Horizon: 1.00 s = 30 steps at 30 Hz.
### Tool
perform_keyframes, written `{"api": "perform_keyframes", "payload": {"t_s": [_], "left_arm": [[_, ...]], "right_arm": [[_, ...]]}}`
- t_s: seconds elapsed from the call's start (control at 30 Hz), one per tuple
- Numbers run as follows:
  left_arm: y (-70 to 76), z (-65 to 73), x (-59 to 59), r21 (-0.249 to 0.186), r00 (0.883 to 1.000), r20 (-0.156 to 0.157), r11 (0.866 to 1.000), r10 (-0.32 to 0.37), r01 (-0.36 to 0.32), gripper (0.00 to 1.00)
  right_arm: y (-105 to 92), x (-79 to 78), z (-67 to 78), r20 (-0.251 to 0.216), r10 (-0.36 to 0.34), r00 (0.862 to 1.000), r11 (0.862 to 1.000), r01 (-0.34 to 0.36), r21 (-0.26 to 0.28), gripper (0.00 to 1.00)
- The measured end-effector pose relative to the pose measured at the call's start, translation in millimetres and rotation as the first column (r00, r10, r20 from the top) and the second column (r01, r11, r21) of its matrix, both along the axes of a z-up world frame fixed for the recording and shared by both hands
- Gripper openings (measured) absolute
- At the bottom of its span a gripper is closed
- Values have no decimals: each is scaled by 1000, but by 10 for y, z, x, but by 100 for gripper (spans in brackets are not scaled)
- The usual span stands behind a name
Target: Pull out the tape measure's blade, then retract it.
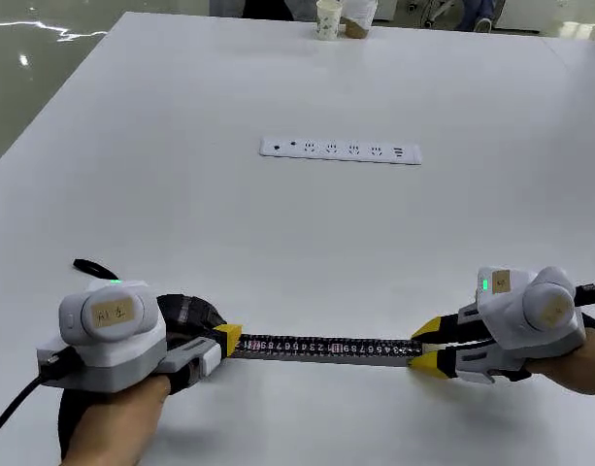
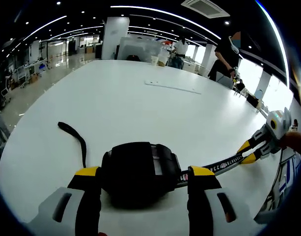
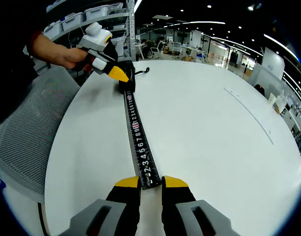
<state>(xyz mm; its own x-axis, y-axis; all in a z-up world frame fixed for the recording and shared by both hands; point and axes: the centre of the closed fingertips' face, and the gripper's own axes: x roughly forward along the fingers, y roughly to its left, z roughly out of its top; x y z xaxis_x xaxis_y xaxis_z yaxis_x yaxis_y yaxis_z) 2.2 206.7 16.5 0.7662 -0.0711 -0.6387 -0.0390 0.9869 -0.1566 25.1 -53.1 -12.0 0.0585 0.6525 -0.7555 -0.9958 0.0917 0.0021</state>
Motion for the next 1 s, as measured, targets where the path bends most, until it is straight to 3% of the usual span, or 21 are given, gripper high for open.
{"api": "perform_keyframes", "payload": {"t_s": [0.43, 1.0], "left_arm": [[34, -68, 18, 21, 1000, -15, 1000, 18, -17, 64], [46, -69, 36, 1, 997, -12, 997, 71, -71, 65]], "right_arm": [[-8, 3, 6, -4, -20, 1000, 1000, 20, 13, 11], [-8, -10, 1, 5, -22, 1000, 999, 22, 26, 10]]}}
